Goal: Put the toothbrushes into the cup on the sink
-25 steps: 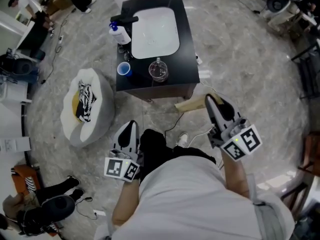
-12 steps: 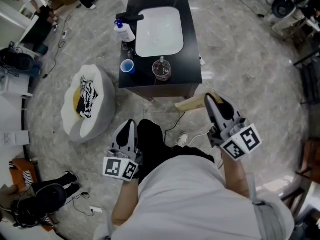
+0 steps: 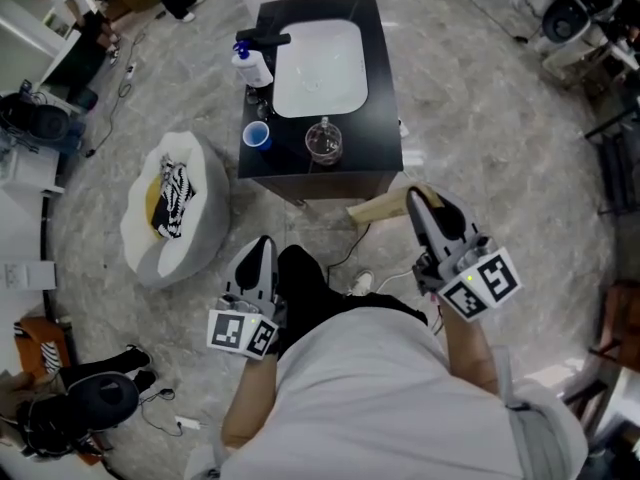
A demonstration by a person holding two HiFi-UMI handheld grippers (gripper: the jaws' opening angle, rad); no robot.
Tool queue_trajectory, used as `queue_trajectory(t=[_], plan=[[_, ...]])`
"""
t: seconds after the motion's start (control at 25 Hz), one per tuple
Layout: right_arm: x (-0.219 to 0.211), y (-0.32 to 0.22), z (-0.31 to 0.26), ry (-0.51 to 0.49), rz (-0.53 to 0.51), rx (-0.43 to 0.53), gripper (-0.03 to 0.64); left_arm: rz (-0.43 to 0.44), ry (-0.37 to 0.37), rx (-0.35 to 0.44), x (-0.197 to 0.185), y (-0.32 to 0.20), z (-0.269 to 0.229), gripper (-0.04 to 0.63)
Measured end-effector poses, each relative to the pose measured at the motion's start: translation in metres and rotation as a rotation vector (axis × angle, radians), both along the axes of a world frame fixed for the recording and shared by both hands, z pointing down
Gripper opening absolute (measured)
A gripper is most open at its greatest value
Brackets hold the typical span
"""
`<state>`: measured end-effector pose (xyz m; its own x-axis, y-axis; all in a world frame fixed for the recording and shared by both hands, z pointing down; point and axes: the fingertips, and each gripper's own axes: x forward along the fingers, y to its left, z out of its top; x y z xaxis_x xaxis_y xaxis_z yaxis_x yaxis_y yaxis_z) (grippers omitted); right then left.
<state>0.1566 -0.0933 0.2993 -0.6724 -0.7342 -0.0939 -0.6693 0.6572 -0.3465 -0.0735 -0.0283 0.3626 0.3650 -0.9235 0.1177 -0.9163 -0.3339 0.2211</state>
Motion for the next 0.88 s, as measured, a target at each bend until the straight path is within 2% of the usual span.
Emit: queue_trajectory(t=[0.32,0.48,0.88], plan=[[0.002,-0.007,-0.003,0.001,0.047,0.007,0.064,0.063,0.014,0.019,0.006,-0.022,-0.004,0.003],[-0.012,-0.017,-0.005,0.013,0.044,-0.001,0.064,0.088,-0.015,0.044,0.002,-0.035,-0.013,0.003],[-0.032,-0.052,-0.003,0.072,0.071,-0.014,0.064,0.085,0.046,0.016,-0.019,-0.053,0.003,0.003]])
